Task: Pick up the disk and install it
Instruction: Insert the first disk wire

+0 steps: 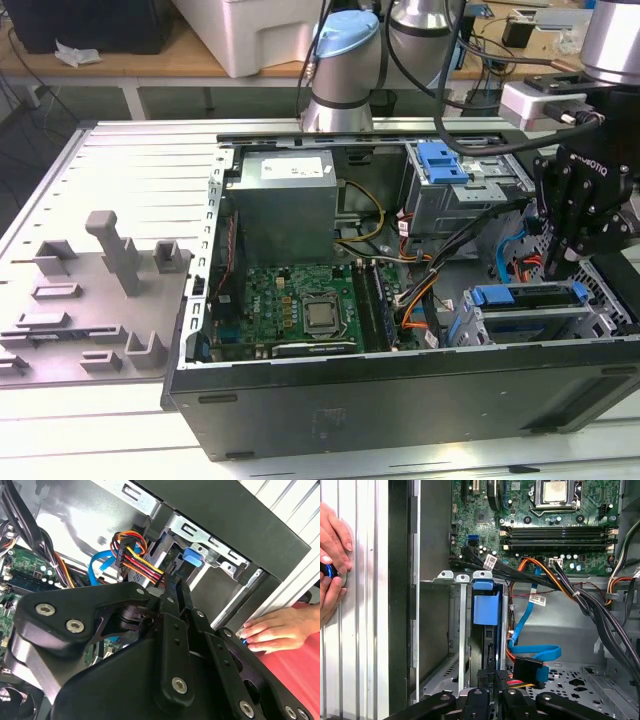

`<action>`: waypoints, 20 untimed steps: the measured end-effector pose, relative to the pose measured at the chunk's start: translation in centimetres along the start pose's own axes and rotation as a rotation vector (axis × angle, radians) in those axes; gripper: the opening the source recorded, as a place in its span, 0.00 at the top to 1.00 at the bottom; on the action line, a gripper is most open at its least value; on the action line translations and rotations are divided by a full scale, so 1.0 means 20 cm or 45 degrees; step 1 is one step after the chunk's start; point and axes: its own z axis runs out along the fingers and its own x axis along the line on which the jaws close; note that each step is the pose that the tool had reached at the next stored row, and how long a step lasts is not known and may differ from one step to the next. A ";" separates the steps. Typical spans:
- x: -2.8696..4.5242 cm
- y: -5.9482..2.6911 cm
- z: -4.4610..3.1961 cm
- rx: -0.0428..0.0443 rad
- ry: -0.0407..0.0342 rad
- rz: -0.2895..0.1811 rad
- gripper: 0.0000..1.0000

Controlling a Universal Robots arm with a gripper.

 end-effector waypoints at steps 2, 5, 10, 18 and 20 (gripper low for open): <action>-0.001 0.000 0.005 0.000 0.0000 0.000 0.83; -0.002 0.001 0.011 0.000 -0.0001 0.000 0.83; -0.004 0.001 0.020 0.000 0.0000 0.000 0.83; -0.006 0.002 0.034 0.000 -0.0001 0.000 0.83; -0.007 0.002 0.036 0.000 -0.0001 0.000 0.83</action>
